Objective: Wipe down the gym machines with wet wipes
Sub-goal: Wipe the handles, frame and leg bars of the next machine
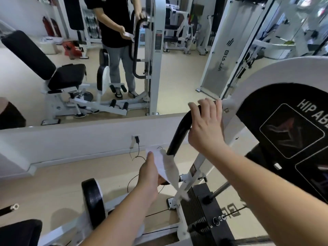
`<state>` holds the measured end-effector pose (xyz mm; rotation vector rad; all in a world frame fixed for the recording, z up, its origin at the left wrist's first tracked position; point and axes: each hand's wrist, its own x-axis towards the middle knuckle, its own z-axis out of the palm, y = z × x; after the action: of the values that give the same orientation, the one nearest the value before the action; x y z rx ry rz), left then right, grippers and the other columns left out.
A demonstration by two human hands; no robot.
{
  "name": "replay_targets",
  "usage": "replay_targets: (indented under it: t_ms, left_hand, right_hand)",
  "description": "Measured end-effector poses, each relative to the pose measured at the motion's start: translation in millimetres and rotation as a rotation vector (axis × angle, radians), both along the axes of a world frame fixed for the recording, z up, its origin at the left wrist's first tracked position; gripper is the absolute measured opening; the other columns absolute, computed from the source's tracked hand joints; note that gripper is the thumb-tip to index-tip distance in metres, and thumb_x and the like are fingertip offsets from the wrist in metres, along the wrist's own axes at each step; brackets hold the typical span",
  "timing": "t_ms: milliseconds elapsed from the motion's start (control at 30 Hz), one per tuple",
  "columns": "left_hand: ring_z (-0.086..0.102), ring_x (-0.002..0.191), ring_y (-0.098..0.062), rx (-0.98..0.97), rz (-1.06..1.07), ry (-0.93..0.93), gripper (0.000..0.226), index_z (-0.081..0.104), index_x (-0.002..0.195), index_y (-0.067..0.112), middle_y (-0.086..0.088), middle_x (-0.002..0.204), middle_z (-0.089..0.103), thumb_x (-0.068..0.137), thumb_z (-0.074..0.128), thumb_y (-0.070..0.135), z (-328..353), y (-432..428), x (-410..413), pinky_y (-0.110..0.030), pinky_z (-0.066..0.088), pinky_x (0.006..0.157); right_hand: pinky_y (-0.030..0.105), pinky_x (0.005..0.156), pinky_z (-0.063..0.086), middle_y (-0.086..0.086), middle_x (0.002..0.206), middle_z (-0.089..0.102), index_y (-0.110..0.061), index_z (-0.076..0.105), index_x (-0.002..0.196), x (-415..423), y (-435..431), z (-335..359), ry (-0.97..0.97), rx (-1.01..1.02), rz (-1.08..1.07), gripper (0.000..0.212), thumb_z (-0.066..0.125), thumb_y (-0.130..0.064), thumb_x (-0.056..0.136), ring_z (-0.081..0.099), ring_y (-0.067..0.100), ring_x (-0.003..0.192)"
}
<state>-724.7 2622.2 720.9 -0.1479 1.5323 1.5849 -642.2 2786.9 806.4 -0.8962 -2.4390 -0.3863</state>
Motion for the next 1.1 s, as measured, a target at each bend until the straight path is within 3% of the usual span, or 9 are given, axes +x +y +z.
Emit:
replay_targets:
  t_ms: [67, 133, 267, 367, 567, 700, 900, 1000, 1100]
  left_hand:
    - [0.069, 0.107, -0.030, -0.005, 0.022, -0.089, 0.047, 0.064, 0.124, 0.020, -0.008, 0.114, 0.073, 0.099, 0.054, 0.058, -6.1, -6.5, -5.7, -0.048, 0.051, 0.105]
    - [0.068, 0.114, -0.032, 0.066, -0.014, -0.116, 0.052, 0.064, 0.127, 0.020, -0.009, 0.123, 0.071, 0.090, 0.063, 0.057, -2.9, -5.5, -12.8, -0.050, 0.049, 0.108]
    - [0.070, 0.116, -0.037, 0.230, -0.245, -0.110, 0.043, 0.067, 0.129, 0.005, -0.019, 0.123, 0.073, 0.101, 0.056, 0.037, 16.0, 2.0, -15.8, -0.055, 0.047, 0.111]
    - [0.071, 0.112, -0.039, 0.205, -0.329, -0.122, 0.039, 0.068, 0.126, 0.004, -0.020, 0.120, 0.074, 0.101, 0.059, 0.032, 22.5, 9.7, -13.0, -0.058, 0.049, 0.107]
    - [0.075, 0.075, -0.032, 0.044, -0.317, 0.109, 0.022, 0.068, 0.113, 0.004, -0.016, 0.091, 0.078, 0.105, 0.056, 0.021, 17.9, 35.1, -19.1, -0.038, 0.063, 0.068]
    - [0.051, 0.052, -0.020, -0.082, -0.242, 0.210, 0.018, 0.068, 0.107, 0.006, -0.010, 0.066, 0.065, 0.102, 0.056, 0.019, 2.4, 48.4, -32.3, -0.027, 0.045, 0.049]
    - [0.061, 0.065, -0.024, -0.057, -0.248, 0.240, 0.027, 0.067, 0.104, 0.007, -0.011, 0.081, 0.071, 0.106, 0.048, 0.026, -10.4, 62.4, -28.4, -0.032, 0.052, 0.059]
    - [0.065, 0.066, -0.023, -0.064, -0.218, 0.271, 0.029, 0.067, 0.103, 0.009, -0.009, 0.085, 0.072, 0.107, 0.045, 0.028, -20.8, 55.8, -40.9, -0.032, 0.052, 0.060]
    - [0.065, 0.065, -0.023, -0.087, -0.209, 0.283, 0.028, 0.068, 0.104, 0.008, -0.009, 0.087, 0.073, 0.106, 0.046, 0.026, -30.8, 48.6, -51.3, -0.033, 0.052, 0.064]
  right_hand:
    - [0.057, 0.126, 0.011, 0.022, 0.156, 0.028, -0.010, 0.038, 0.151, 19.7, -41.0, -27.5, 0.156, -0.269, 0.085, 0.085, 0.072, -0.008, 0.074, 0.019, 0.043, 0.151]
    - [0.042, 0.125, 0.019, 0.012, 0.160, 0.020, -0.015, 0.027, 0.158, 30.5, -75.4, -44.4, 0.342, -0.688, 0.067, 0.083, 0.073, -0.023, 0.089, 0.020, 0.031, 0.153]
    - [0.043, 0.105, 0.051, 0.004, 0.148, 0.058, -0.020, 0.054, 0.147, 32.8, -85.5, -45.8, 0.481, -1.781, -0.053, 0.077, 0.066, -0.068, 0.088, 0.059, 0.025, 0.133]
    - [0.054, 0.106, 0.052, 0.010, 0.135, 0.069, -0.018, 0.065, 0.138, 35.1, -70.6, -48.5, 0.530, -2.054, 0.085, 0.058, 0.058, -0.059, 0.099, 0.066, 0.031, 0.125]
    - [0.038, 0.093, 0.053, 0.013, 0.112, 0.075, -0.009, 0.064, 0.127, 23.7, -44.1, -62.0, 0.891, -1.782, -0.338, 0.050, 0.038, -0.048, 0.111, 0.072, 0.027, 0.099]
    - [0.038, 0.095, 0.042, 0.018, 0.132, 0.060, 0.002, 0.050, 0.142, 26.4, -16.2, -57.4, 1.146, -1.487, -0.700, 0.056, 0.031, -0.041, 0.112, 0.056, 0.037, 0.123]
    - [0.033, 0.075, 0.041, 0.001, 0.085, 0.057, -0.012, 0.057, 0.090, -17.0, -24.7, -48.4, 1.090, -1.558, -0.478, 0.021, 0.044, -0.023, 0.103, 0.052, 0.015, 0.073]
    - [0.034, 0.078, 0.041, -0.001, 0.097, 0.058, -0.018, 0.055, 0.132, -36.9, -40.5, -42.2, 1.041, -1.508, -0.145, 0.043, 0.041, -0.014, 0.091, 0.052, 0.020, 0.086]
    - [0.033, 0.090, 0.045, -0.005, 0.136, 0.048, -0.039, 0.021, 0.154, -49.2, -56.2, -54.5, 0.962, -1.429, -0.095, 0.075, 0.039, -0.004, 0.090, 0.054, 0.015, 0.108]
